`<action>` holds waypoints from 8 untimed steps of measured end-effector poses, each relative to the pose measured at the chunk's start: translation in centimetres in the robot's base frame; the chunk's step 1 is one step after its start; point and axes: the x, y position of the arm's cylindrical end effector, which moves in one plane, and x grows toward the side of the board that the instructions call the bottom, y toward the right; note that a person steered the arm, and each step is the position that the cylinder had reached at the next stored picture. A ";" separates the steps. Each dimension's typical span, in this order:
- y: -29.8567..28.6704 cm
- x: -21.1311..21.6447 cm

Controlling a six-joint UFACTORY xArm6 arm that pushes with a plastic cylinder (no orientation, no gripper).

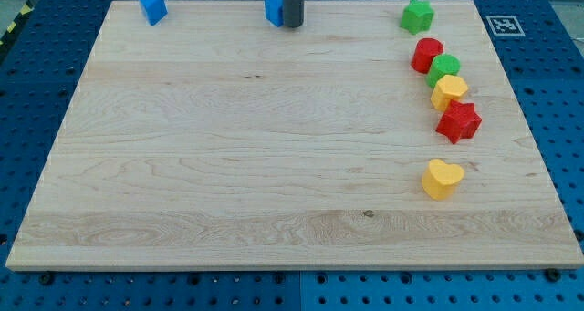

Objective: Push the green star parallel left to the hexagon

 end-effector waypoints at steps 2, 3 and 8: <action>8.6 7.2; 9.9 7.6; 20.6 3.7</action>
